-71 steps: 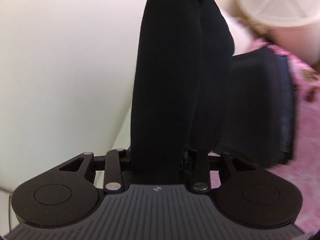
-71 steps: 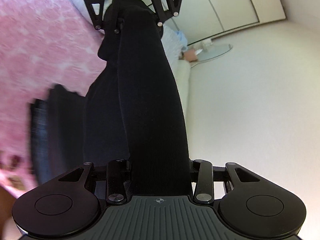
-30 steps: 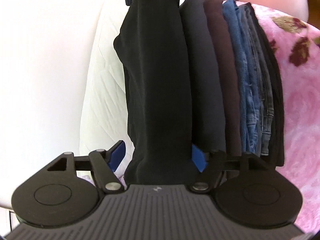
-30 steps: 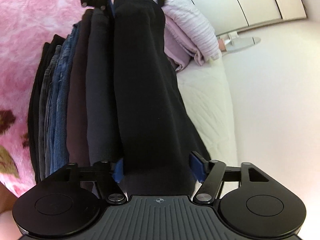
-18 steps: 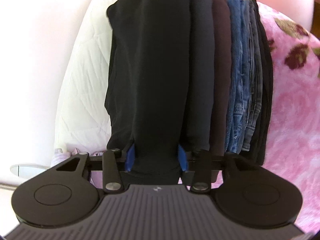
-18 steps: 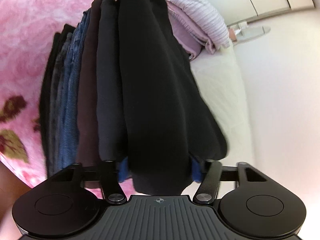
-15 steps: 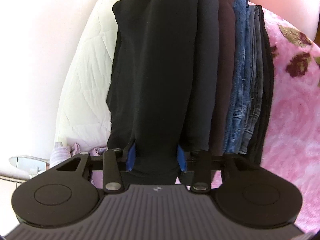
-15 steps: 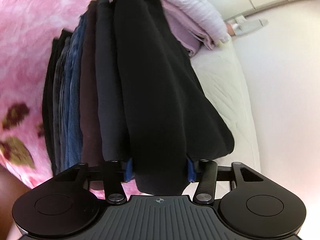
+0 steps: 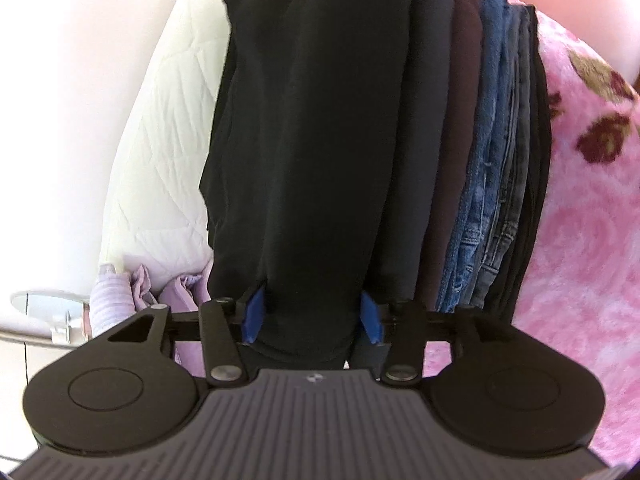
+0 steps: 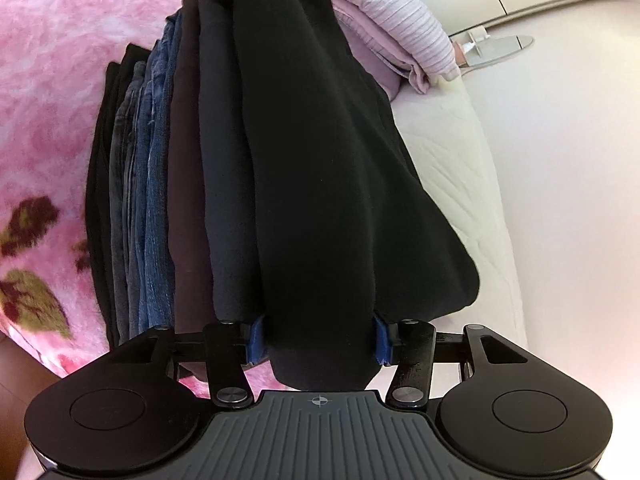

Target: Fold clothes

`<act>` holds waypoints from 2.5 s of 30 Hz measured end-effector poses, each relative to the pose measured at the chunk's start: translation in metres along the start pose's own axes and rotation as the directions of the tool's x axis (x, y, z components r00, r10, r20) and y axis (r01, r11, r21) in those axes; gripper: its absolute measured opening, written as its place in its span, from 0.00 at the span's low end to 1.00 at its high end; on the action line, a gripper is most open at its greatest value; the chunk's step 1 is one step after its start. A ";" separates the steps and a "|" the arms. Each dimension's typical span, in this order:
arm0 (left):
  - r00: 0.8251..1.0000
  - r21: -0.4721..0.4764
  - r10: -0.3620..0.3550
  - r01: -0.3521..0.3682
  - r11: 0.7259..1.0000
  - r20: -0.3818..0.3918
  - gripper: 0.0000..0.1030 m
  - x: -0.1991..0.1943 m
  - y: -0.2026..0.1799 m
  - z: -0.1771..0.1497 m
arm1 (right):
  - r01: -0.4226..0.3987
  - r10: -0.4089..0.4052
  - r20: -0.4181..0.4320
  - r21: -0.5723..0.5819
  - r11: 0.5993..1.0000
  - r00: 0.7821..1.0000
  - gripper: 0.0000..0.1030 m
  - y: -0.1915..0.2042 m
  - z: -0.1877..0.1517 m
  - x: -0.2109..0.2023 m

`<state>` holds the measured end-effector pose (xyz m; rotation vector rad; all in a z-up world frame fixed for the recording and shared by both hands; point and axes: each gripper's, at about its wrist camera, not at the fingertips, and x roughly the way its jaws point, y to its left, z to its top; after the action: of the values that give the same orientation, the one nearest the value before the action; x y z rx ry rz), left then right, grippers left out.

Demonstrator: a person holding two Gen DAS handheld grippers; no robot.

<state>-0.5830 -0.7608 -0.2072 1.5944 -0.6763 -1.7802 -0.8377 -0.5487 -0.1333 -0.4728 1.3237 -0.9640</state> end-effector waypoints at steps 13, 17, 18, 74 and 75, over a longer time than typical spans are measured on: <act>0.971 -0.830 -0.238 0.136 0.542 0.004 0.67 -0.085 0.035 -0.049 | 0.045 0.012 -0.145 0.383 0.923 0.989 0.63 -0.003 0.010 -0.081; 0.964 -0.935 -0.241 0.184 0.302 0.112 0.67 -0.114 0.033 -0.079 | 0.020 0.181 -0.159 0.803 0.596 0.970 0.70 -0.022 0.011 -0.117; 0.963 -0.942 -0.234 0.195 0.271 0.132 0.67 -0.129 0.037 -0.085 | 0.023 0.210 -0.144 0.870 0.492 0.967 0.70 -0.024 0.009 -0.126; 0.976 -0.945 -0.150 0.193 0.264 0.157 0.73 -0.264 0.011 -0.126 | 0.053 0.207 -0.089 0.984 0.170 0.974 0.74 0.000 0.121 -0.250; 0.976 -0.945 -0.149 0.192 0.264 0.157 0.73 -0.264 0.011 -0.126 | 0.053 0.208 -0.088 0.984 0.170 0.974 0.74 0.001 0.122 -0.249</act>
<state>-0.4423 -0.5641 -0.0415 0.7248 0.6167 -1.7545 -0.7104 -0.3746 0.0416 0.7846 0.5743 -1.5924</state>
